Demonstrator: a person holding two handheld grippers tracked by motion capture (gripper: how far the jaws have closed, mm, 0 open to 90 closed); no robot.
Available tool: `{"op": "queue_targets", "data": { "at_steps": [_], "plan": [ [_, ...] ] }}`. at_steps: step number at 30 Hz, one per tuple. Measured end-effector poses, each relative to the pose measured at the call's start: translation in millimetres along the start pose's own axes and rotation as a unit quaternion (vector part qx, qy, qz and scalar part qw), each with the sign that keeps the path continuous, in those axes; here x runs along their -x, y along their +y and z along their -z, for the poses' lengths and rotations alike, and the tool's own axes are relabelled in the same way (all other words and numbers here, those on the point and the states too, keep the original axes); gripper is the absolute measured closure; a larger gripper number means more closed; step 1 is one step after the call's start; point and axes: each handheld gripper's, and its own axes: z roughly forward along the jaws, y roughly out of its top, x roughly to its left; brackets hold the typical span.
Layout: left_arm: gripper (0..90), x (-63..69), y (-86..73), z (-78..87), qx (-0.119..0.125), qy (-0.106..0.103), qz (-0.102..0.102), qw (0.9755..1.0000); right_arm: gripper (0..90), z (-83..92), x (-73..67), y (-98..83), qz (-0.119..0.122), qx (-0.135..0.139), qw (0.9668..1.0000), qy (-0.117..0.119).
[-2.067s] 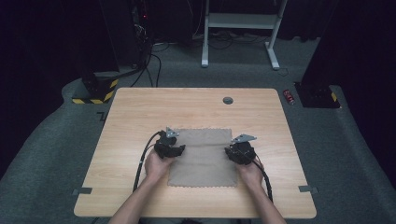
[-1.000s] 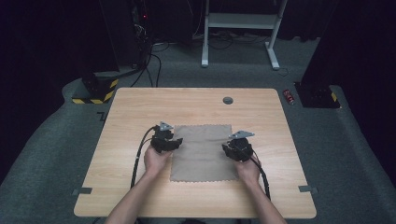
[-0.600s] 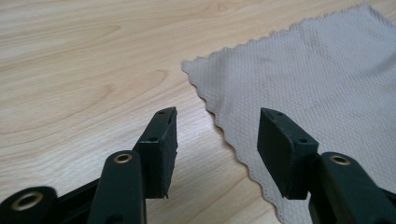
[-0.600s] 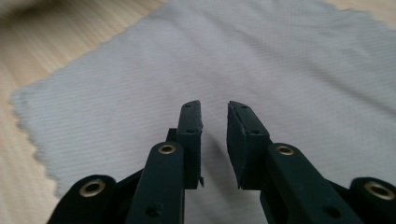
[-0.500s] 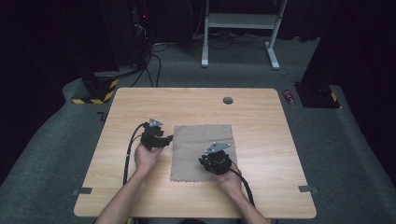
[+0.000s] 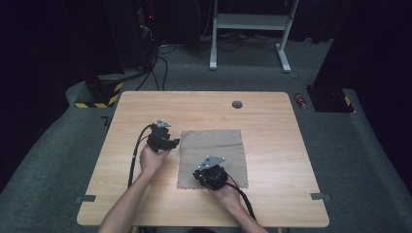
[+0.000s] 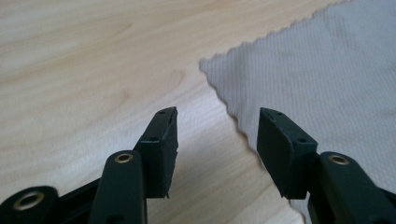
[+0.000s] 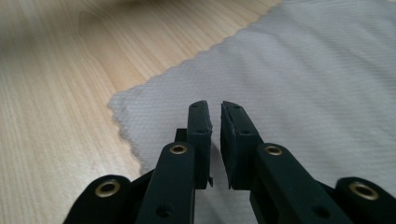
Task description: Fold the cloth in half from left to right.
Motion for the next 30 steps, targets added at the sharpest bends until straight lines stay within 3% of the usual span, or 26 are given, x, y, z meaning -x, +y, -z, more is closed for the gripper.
{"op": "queue_targets", "data": {
  "at_steps": [2,9,12,16,18,25,30],
  "plan": [
    [48.8,-1.3,5.6,-0.8,0.005,0.001,0.005,1.0,80.7,-2.5,-5.5,0.6,0.002,-0.001,1.0,0.003],
    [48.9,-9.1,14.6,-16.5,-0.017,0.003,0.024,0.9996,78.2,-9.4,-22.7,3.9,0.016,0.0,0.9998,0.01],
    [48.5,-7.8,17.2,-26.0,-0.031,0.012,0.019,0.9993,77.2,-12.5,-28.9,5.3,0.019,0.001,0.9997,0.013],
    [47.6,-5.2,22.5,-36.4,-0.025,0.017,0.017,0.9994,74.8,-15.9,-35.6,6.3,0.018,0.003,0.9997,0.018],
    [47.3,-1.3,25.9,-43.8,-0.034,0.021,0.01,0.9991,72.3,-19.0,-42.1,7.3,0.02,0.002,0.9995,0.026],
    [47.6,-1.8,28.0,-51.4,-0.032,0.032,0.013,0.9989,67.6,-24.9,-55.0,8.5,0.042,-0.006,0.9988,0.022],
    [48.0,-5.8,27.7,-53.1,-0.028,0.042,0.018,0.9986,69.8,-24.7,-60.1,8.2,0.057,-0.009,0.9983,0.012]
  ]
}}
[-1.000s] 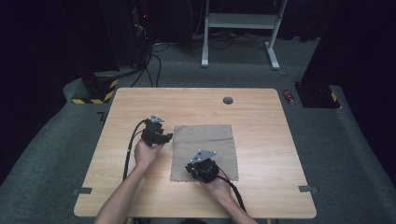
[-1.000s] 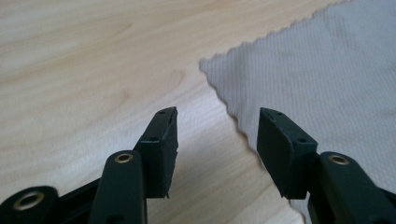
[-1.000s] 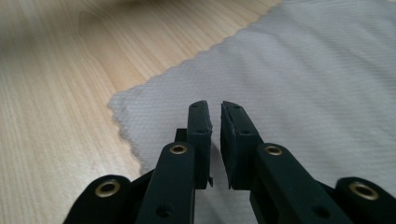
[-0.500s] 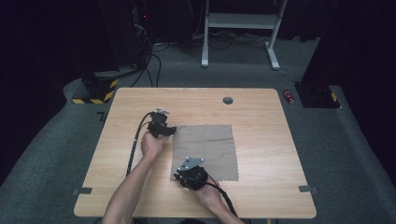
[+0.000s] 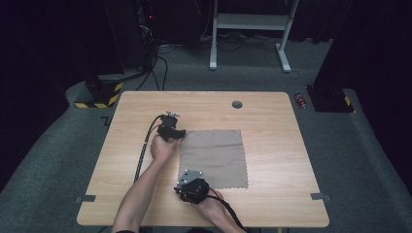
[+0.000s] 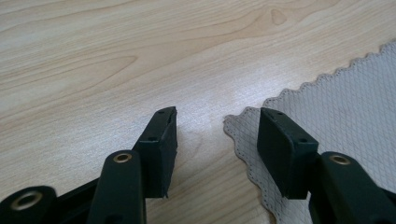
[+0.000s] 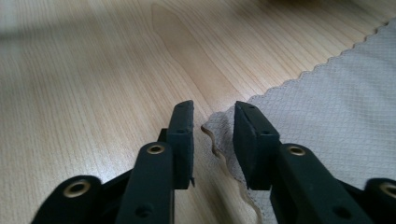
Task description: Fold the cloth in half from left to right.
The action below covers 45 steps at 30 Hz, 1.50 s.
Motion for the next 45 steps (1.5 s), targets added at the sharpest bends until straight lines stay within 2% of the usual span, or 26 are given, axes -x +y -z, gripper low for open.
{"op": "queue_targets", "data": {
  "at_steps": [3,6,10,13,15,17,18,20,21,22,23,26,27,28,30,34,37,39,41,45],
  "plan": [
    [48.2,2.9,0.2,-1.9,0.004,0.009,-0.01,0.9999,73.1,0.9,-1.7,0.1,0.01,-0.003,0.9999,-0.006],
    [49.7,3.4,0.2,-2.6,0.008,0.007,-0.012,0.9999,76.6,1.4,-3.9,-0.2,0.015,-0.003,0.9998,-0.008],
    [60.7,6.6,2.0,-2.2,0.004,-0.003,-0.025,0.9997,82.1,1.6,-8.1,0.7,0.036,-0.006,0.9992,-0.014],
    [69.8,8.3,5.4,-2.8,-0.004,-0.011,-0.03,0.9995,86.5,2.1,-8.9,0.9,0.036,-0.01,0.9992,-0.016],
    [72.1,8.8,6.1,-3.4,-0.004,-0.015,-0.029,0.9994,87.6,2.2,-8.6,0.6,0.035,-0.01,0.9992,-0.018],
    [78.6,8.9,7.1,-3.8,-0.007,-0.023,-0.027,0.9994,89.5,2.3,-7.6,0.4,0.033,-0.009,0.9992,-0.018],
    [85.3,8.8,7.3,-4.1,-0.006,-0.027,-0.022,0.9994,89.6,2.1,-7.4,0.1,0.032,-0.008,0.9993,-0.018],
    [87.8,6.2,8.6,-4.5,-0.012,-0.042,-0.008,0.999,89.6,2.4,-7.5,-0.1,0.033,-0.008,0.9993,-0.019],
    [88.9,5.3,9.2,-4.1,-0.017,-0.045,-0.009,0.9988,89.7,2.7,-7.7,-0.5,0.03,-0.007,0.9993,-0.019],
    [89.2,5.3,9.7,-4.0,-0.019,-0.048,-0.005,0.9987,89.7,2.8,-6.8,-0.9,0.03,-0.004,0.9994,-0.016],
    [89.4,4.7,9.8,-2.9,-0.022,-0.05,-0.01,0.9985,89.7,4.2,-5.0,-1.7,0.017,0.0,0.9998,-0.006],
    [89.7,4.2,11.2,1.3,-0.01,-0.055,-0.006,0.9984,89.8,8.5,2.3,-3.1,-0.004,0.014,0.9999,0.008],
    [89.8,3.0,12.3,3.7,-0.005,-0.058,-0.003,0.9983,89.8,11.0,4.8,-3.5,-0.019,0.019,0.9995,0.014],
    [89.8,1.5,13.5,6.2,0.0,-0.061,0.0,0.9981,89.8,12.6,6.0,-3.5,-0.021,0.021,0.9995,0.012],
    [89.8,-0.4,15.4,9.9,0.009,-0.068,0.011,0.9976,89.8,15.5,3.2,-3.1,-0.007,0.024,0.9997,0.002],
    [89.9,-2.8,16.1,13.4,0.011,-0.072,0.01,0.9973,89.8,15.6,-0.3,-2.6,-0.001,0.024,0.9997,0.006],
    [89.8,-2.1,15.8,12.9,0.01,-0.072,0.009,0.9973,89.4,14.1,-0.9,-3.0,0.001,0.022,0.9998,-0.001],
    [89.8,-1.0,15.7,12.1,0.01,-0.073,0.012,0.9972,81.1,11.7,0.6,-2.7,-0.005,0.015,0.9999,0.004],
    [89.8,-0.2,15.7,11.3,0.009,-0.072,0.008,0.9973,75.1,8.0,1.1,-2.7,-0.009,0.011,0.9999,-0.004],
    [89.8,-0.2,15.7,11.1,0.008,-0.073,0.008,0.9973,71.7,2.1,1.8,-2.4,-0.007,0.001,0.9999,-0.011]
  ]
}}
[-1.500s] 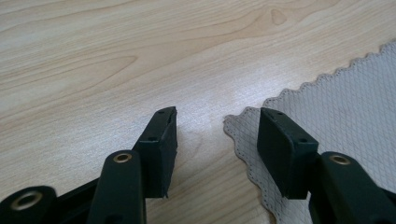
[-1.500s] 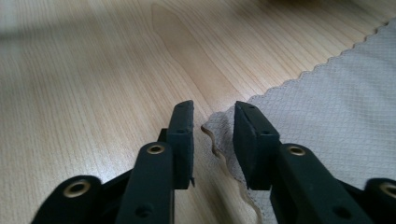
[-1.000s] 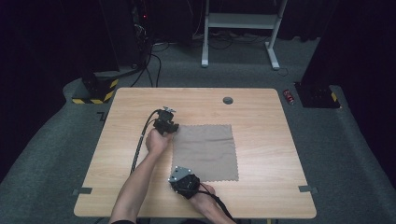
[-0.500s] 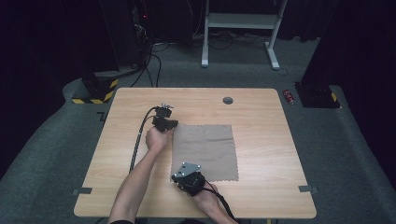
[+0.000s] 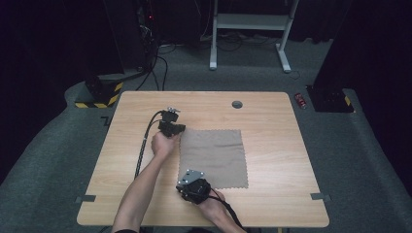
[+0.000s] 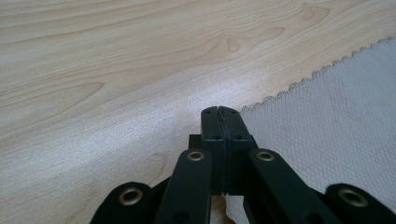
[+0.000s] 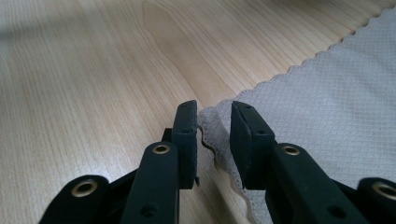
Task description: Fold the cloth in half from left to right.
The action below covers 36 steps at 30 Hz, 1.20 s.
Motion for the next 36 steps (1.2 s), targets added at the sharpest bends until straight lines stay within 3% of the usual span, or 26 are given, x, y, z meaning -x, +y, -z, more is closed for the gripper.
{"op": "queue_targets", "data": {
  "at_steps": [5,6,12,15,25,36],
  "plan": [
    [89.8,-0.6,1.1,3.0,0.002,-0.001,0.001,1.0,88.1,0.3,-3.0,2.7,0.022,-0.013,0.9995,-0.02],
    [89.8,0.0,2.7,4.2,0.001,-0.002,-0.002,1.0,89.1,0.1,-3.4,3.0,0.03,-0.013,0.9992,-0.025],
    [89.8,3.8,9.8,9.1,0.007,-0.008,-0.009,0.9999,89.8,1.8,-4.2,2.8,0.027,-0.013,0.9993,-0.021],
    [89.8,6.5,12.8,12.3,0.01,-0.011,-0.016,0.9998,89.9,6.9,-6.0,4.2,0.027,0.003,0.9994,-0.02],
    [89.8,-2.7,12.9,32.2,0.021,-0.014,-0.013,0.9996,90.0,18.6,-9.6,19.6,0.023,0.033,0.9992,0.009],
    [89.8,-30.8,-1.9,68.9,0.03,0.0,0.003,0.9995,90.0,19.1,-21.5,42.2,0.031,0.063,0.9961,0.054]
  ]
}}
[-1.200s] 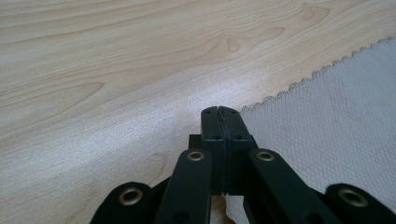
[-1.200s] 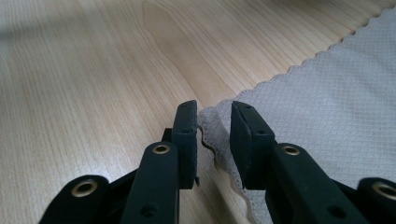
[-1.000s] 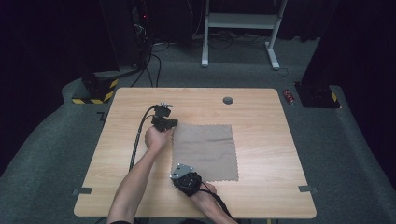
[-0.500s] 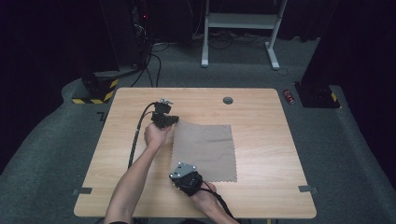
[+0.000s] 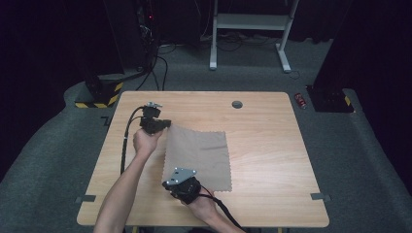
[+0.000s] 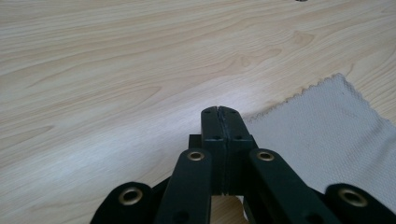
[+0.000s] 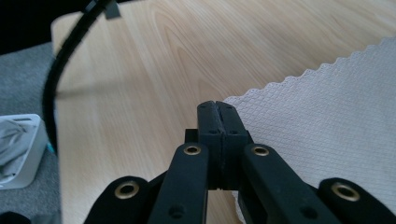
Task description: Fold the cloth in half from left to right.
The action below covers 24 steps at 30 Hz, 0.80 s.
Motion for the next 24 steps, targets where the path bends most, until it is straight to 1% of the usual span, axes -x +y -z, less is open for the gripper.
{"op": "queue_targets", "data": {
  "at_steps": [1,3,5,8,14,17,22,24],
  "plan": [
    [89.8,-2.1,-0.4,1.7,-0.001,0.002,0.0,1.0,90.0,0.6,-0.9,1.5,0.001,0.003,1.0,0.001],
    [89.8,-5.8,-1.6,4.2,-0.001,0.002,0.007,1.0,90.0,2.9,-1.7,2.9,0.001,0.009,1.0,0.001],
    [89.8,-4.9,-2.0,2.6,-0.002,0.003,0.002,1.0,90.0,4.6,-0.1,1.5,-0.001,0.01,1.0,0.0],
    [89.8,0.6,-1.1,-4.0,-0.001,-0.001,-0.002,1.0,90.0,7.8,2.6,-4.1,-0.003,0.007,1.0,-0.006],
    [89.6,18.4,0.7,-22.2,-0.003,-0.015,-0.012,0.9998,89.9,18.0,6.2,-20.8,-0.026,0.007,0.9994,-0.02],
    [89.6,26.0,0.6,-31.5,-0.004,-0.02,-0.013,0.9997,90.0,23.6,10.1,-29.5,-0.035,0.005,0.9991,-0.025],
    [89.6,33.4,1.8,-41.5,-0.009,-0.029,-0.01,0.9995,90.0,32.1,15.7,-43.1,-0.05,0.003,0.9981,-0.036],
    [89.6,36.8,4.4,-43.6,-0.012,-0.028,-0.015,0.9994,89.9,36.0,17.7,-47.2,-0.056,0.005,0.9976,-0.04]
  ]
}}
